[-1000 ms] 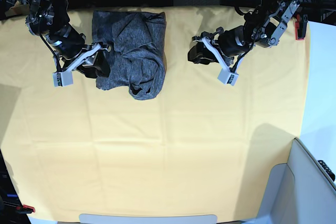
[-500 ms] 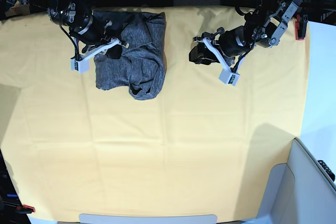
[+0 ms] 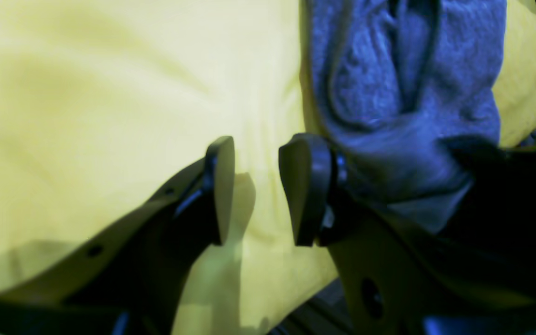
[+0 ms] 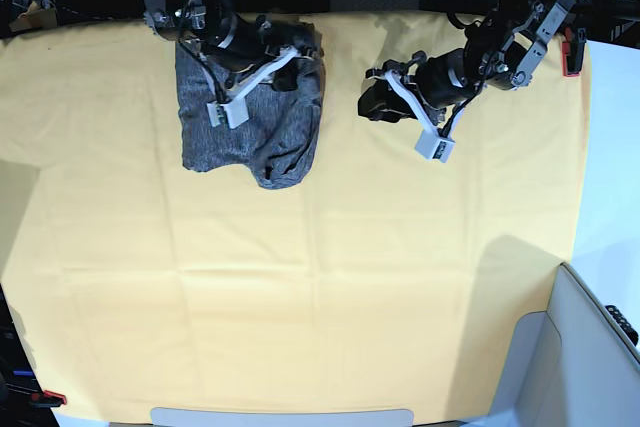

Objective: Fold the T-shirt properly
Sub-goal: 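Tug the bundle edge with the right gripper, then release it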

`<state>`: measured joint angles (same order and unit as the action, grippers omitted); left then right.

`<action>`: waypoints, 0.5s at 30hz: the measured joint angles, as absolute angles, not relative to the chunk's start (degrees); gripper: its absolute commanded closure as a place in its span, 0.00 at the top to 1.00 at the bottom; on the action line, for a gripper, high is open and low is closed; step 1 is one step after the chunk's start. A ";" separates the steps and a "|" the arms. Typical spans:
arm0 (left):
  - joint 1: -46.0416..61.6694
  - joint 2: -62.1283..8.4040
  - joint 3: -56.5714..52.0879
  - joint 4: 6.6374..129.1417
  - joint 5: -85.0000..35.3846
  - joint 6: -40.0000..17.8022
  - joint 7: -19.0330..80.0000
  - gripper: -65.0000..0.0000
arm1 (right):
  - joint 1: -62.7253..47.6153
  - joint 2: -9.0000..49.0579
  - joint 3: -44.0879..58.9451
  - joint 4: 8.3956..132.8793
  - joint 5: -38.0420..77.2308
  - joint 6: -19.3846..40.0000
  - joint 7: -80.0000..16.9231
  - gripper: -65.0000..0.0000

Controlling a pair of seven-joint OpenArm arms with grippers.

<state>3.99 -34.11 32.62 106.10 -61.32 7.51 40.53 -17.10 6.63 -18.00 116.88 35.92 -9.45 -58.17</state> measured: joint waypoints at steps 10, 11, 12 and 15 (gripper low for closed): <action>3.99 -34.11 32.62 104.38 -61.32 7.51 40.58 0.32 | -15.31 7.53 -19.14 116.88 34.63 -9.23 -58.43 0.00; 3.99 -34.13 32.62 104.38 -61.32 7.53 40.51 0.32 | -14.85 7.40 -19.25 116.88 34.65 -9.21 -58.48 0.00; 3.97 -34.15 32.62 104.38 -61.32 7.53 40.47 0.32 | -14.15 7.42 -19.25 116.88 34.65 -9.26 -58.48 0.00; 4.54 -34.15 32.42 104.62 -61.36 7.51 40.14 0.32 | -11.68 7.60 -18.68 116.88 34.59 -9.23 -58.46 0.00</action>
